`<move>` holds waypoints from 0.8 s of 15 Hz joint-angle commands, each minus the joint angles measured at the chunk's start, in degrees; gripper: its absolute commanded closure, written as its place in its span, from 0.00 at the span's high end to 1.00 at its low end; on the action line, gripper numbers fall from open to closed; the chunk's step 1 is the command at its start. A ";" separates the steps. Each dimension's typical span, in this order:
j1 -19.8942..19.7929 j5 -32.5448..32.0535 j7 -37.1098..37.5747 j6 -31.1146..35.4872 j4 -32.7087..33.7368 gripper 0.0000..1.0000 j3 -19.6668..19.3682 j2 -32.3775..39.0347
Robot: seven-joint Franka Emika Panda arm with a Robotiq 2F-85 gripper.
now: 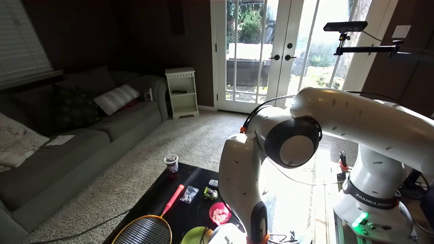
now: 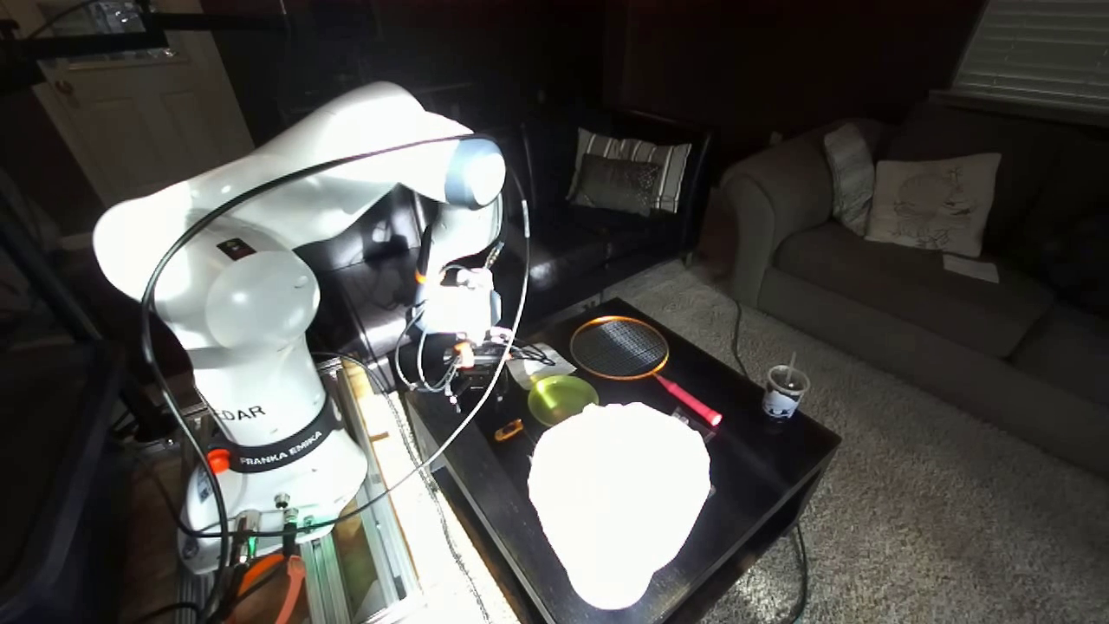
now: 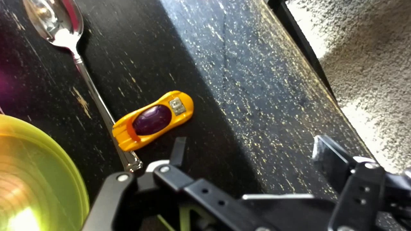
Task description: Pick up the orange object and place it back on the table.
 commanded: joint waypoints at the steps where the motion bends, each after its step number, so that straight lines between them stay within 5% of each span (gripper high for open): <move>1: 1.28 2.36 -0.65 1.76 -1.40 1.00 -1.34 -1.08; 4: 2.59 3.15 0.64 0.29 -0.76 1.00 -1.33 -1.37; 12: 2.75 18.16 10.92 5.20 -1.54 1.00 -5.97 -2.86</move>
